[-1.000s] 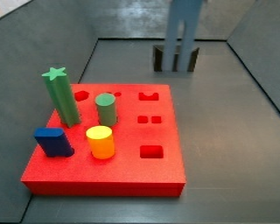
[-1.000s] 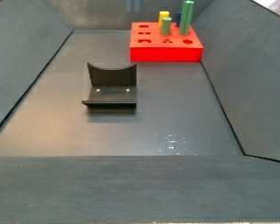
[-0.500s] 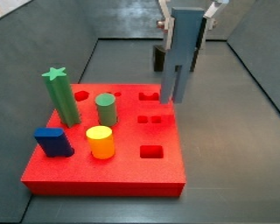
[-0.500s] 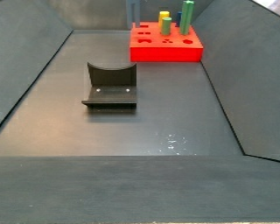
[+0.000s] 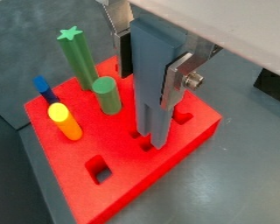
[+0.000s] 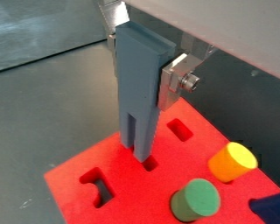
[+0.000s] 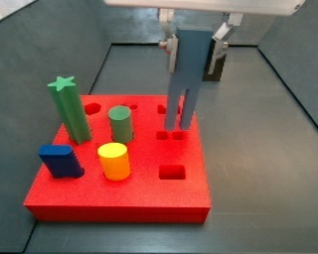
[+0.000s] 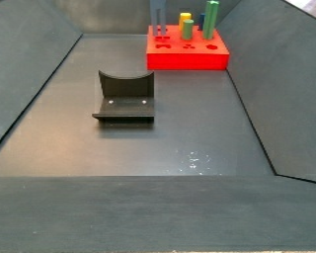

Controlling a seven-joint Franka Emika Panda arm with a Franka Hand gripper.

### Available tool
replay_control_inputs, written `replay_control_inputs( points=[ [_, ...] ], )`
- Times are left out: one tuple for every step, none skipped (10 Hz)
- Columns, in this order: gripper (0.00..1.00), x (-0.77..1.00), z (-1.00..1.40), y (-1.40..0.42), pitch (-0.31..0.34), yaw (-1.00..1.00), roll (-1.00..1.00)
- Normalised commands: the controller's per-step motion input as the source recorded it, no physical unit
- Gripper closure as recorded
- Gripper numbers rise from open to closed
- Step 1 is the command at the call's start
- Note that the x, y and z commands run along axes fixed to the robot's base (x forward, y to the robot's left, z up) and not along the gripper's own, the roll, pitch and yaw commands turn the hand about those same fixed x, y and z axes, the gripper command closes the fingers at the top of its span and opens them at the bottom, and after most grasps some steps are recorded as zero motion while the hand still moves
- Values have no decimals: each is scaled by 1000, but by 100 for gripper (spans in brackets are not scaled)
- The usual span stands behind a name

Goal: Pick up the double-square object. Move up. Place the double-square object on the fixture. Regrasp the double-square object. Move to above the board. Insert the double-square object.
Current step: Insert the double-square object.

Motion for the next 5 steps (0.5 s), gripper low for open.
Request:
replay_control_inputs(
  points=[
    [100,-154,0,-234,0,0,56],
    [100,0,-57,-197,10,0,63],
    [100,0,-131,-106,20,0,86],
    [100,-34,-120,-34,11,0,74],
    [100,0,-103,0,39,-26,97]
  ],
)
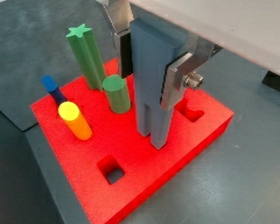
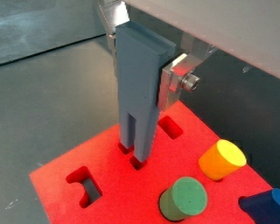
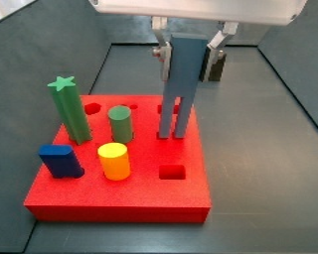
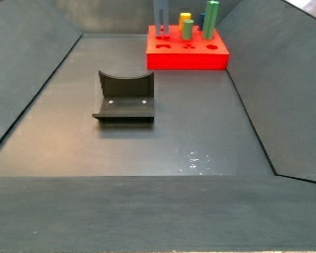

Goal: Pick up the double-square object. Move up. Place the double-square object on the fixture. Regrasp the double-square object. Move to above the board. Insert the double-square object.
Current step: Insert the double-square object.

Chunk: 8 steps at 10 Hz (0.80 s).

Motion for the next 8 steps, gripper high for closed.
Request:
replay_control_inputs(
  points=[
    [100,0,-94,0,61,-69,114],
    [100,0,-51,0,83,-86,141],
    [100,-6,-57,0,89,-91,176],
    [100,0,-54,0,60,-91,103],
    [100,57,-57,-9,44,-157,34],
    [100,154,-129,-51,74,-211,16],
    [100,14,-189,-34,50,-220,37],
    [100,0,-271,-83,26,-260,0]
  ],
)
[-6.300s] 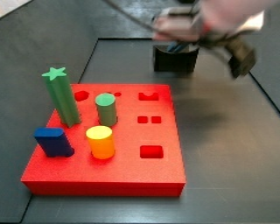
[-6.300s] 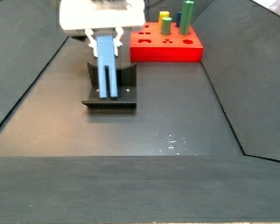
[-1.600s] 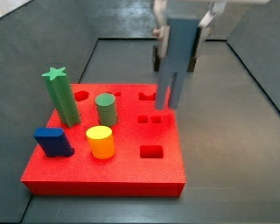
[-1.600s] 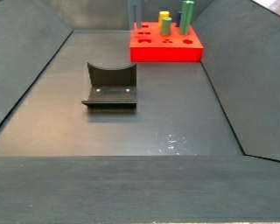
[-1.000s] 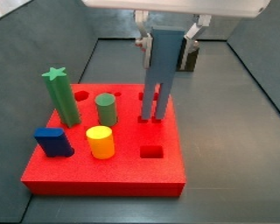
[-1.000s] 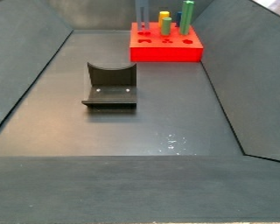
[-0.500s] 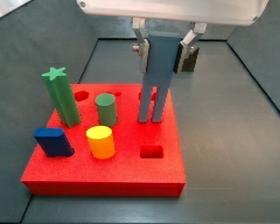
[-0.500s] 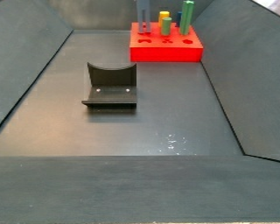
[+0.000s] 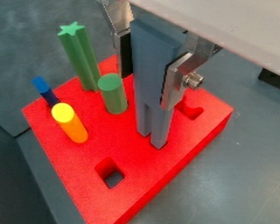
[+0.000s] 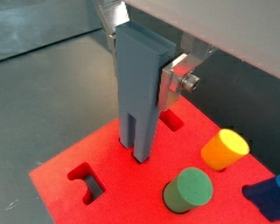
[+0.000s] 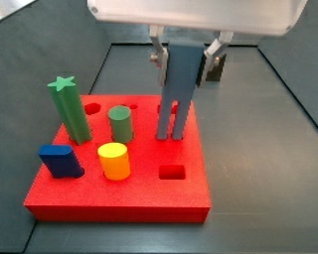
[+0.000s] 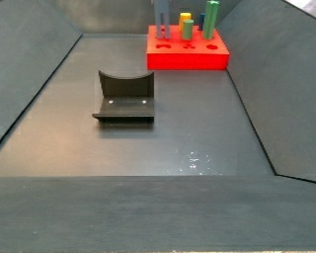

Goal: Pick up the double-square object. Move up. Place the double-square object on the fixture. Regrasp the double-square object. Move to above the board. Insert the double-square object.
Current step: Insert the double-square object.

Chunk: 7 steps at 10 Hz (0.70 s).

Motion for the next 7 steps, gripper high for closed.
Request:
replay_control_inputs(
  points=[
    [100,0,-360,-80,3,-251,0],
    [100,-6,-386,-43,7,-237,3],
    [100,-3,-331,-3,0,-166,7],
    [100,-20,-283,0,0,-86,16],
    [100,0,-266,0,0,0,16],
    [100,0,-309,0,0,0,36],
    [100,0,-357,0,0,100,0]
  ],
)
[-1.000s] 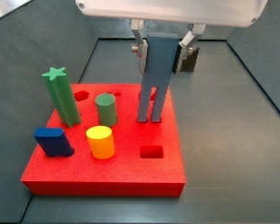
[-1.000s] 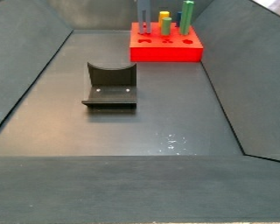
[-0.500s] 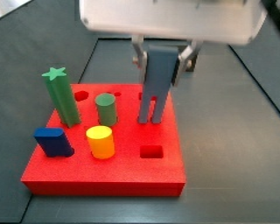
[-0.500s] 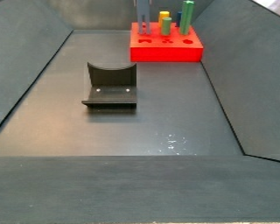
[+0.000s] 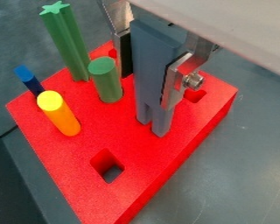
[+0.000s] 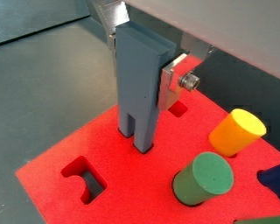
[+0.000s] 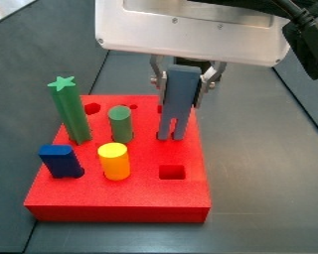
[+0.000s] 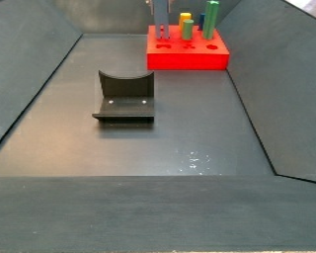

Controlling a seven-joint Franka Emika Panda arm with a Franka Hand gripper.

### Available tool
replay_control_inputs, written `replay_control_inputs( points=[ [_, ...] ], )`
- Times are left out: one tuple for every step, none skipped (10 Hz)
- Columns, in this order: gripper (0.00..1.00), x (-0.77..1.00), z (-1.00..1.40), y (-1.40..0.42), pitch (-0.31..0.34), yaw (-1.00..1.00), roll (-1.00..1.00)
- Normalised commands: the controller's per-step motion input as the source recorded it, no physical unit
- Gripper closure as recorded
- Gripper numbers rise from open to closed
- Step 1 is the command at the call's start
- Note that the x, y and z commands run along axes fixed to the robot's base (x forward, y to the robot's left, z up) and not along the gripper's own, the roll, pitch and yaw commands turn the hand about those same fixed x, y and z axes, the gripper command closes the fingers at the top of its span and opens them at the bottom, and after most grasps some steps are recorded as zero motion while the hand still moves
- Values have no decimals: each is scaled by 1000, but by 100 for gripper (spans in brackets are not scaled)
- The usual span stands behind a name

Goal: Pick up the double-square object. Move up. Place the double-square object on the fixture. Regrasp the double-square object. Move to above the board. Insert the double-square object.
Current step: Insert the double-square object.

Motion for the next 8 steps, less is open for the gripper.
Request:
replay_control_inputs(
  points=[
    [100,0,-340,23,0,126,-6],
    [100,0,-343,17,0,129,0],
    [100,0,-360,49,0,174,0],
    [100,0,-349,154,0,140,-84],
    [100,0,-329,180,-50,83,-319],
    [100,-46,-246,0,-50,11,-196],
    [100,-6,0,0,-83,0,0],
    [100,0,0,0,0,0,0]
  ],
)
